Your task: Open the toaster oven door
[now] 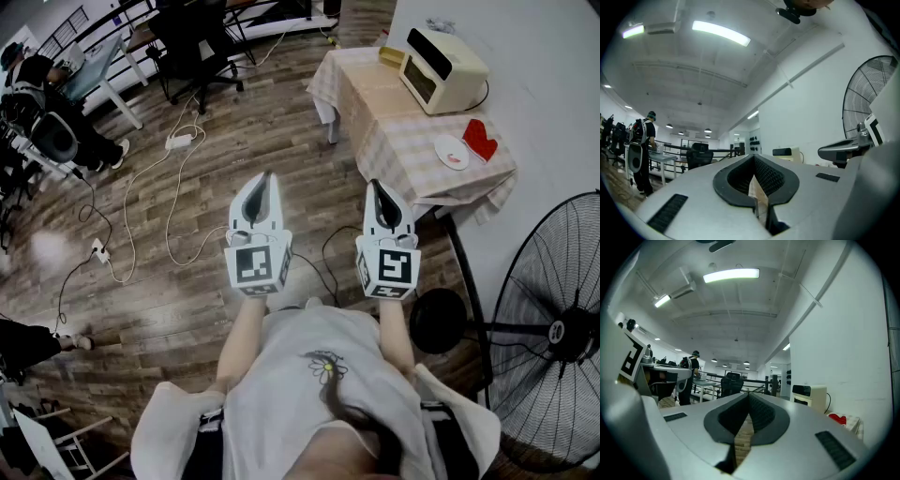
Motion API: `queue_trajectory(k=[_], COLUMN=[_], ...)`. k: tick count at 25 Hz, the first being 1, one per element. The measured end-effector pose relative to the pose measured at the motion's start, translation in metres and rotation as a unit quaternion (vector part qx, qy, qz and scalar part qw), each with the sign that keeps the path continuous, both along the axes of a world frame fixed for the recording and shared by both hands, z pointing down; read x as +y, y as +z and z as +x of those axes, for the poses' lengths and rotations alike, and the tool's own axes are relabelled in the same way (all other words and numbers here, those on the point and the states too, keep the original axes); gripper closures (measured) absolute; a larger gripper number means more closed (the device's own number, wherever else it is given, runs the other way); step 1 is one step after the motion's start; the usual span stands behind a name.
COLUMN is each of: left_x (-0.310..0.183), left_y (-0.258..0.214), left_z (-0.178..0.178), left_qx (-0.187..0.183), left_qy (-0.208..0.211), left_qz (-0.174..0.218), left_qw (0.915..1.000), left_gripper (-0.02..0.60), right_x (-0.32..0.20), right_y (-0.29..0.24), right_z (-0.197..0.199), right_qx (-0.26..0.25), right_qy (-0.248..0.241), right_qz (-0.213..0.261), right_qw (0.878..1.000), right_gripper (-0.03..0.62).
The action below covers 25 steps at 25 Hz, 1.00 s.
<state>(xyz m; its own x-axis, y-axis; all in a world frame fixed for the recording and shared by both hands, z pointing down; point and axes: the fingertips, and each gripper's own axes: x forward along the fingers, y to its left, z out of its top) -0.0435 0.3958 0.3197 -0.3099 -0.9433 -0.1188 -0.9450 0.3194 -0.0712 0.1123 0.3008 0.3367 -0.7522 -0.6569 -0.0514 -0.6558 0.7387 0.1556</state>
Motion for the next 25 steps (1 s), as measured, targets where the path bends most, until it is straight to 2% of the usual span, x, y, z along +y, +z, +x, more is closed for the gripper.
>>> queue_trajectory(k=[11, 17, 25], left_x=[-0.019, -0.030, -0.043], left_y=[0.006, 0.011, 0.012], left_z=[-0.004, 0.000, -0.002], left_qx=[-0.002, -0.002, 0.003], left_qy=[0.004, 0.014, 0.018], left_qz=[-0.002, -0.013, -0.018], left_qw=[1.0000, 0.9998, 0.9997], left_gripper=[0.566, 0.566, 0.566], right_x=[-0.020, -0.030, -0.040], right_y=[0.004, 0.008, 0.016], right_z=[0.003, 0.009, 0.005], right_qx=[0.002, -0.018, 0.002], right_qy=[-0.003, 0.000, 0.002], right_qz=[-0.004, -0.023, -0.023], right_qw=[1.000, 1.000, 1.000], right_gripper=[0.585, 0.585, 0.585])
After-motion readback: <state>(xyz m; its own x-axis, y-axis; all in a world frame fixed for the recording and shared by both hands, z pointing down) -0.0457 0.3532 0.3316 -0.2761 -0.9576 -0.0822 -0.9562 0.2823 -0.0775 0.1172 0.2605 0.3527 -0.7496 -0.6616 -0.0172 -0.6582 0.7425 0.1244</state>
